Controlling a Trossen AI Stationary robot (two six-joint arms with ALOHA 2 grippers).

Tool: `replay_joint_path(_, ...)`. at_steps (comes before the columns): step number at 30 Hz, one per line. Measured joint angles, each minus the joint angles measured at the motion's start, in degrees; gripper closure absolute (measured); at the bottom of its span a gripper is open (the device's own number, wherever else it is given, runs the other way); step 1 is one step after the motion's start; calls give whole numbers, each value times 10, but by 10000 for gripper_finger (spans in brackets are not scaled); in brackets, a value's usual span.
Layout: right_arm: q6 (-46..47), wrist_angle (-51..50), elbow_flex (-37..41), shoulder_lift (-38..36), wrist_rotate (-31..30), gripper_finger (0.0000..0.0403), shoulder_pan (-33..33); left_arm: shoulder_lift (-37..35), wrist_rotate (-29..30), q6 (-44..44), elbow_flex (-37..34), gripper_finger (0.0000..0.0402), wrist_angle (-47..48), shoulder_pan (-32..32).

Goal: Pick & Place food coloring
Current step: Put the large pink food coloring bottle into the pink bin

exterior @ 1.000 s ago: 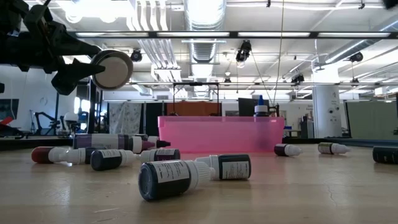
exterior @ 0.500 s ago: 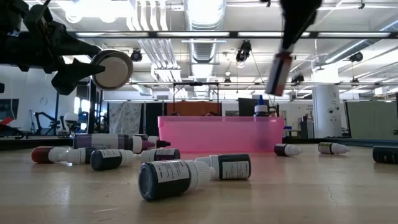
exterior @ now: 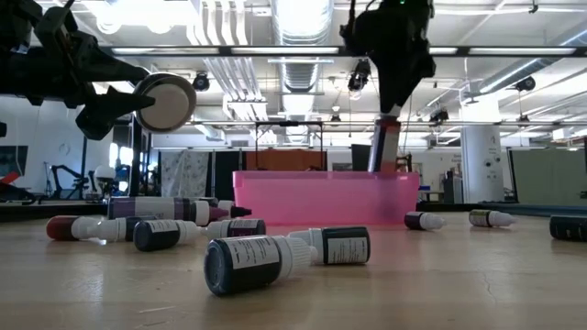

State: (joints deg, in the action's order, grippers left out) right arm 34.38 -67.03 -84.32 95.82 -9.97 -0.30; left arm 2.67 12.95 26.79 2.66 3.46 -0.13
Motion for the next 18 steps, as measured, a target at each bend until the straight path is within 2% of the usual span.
replay_joint_path(3,6,-1,1,15,24,296,-10,0,0,0,0,193,0,0)
replay_joint_path(15,7,-1,7,64,27,296,-13,0,0,0,0,193,0,0)
replay_joint_path(18,-2,-1,8,72,32,285,-12,0,0,0,0,193,0,0)
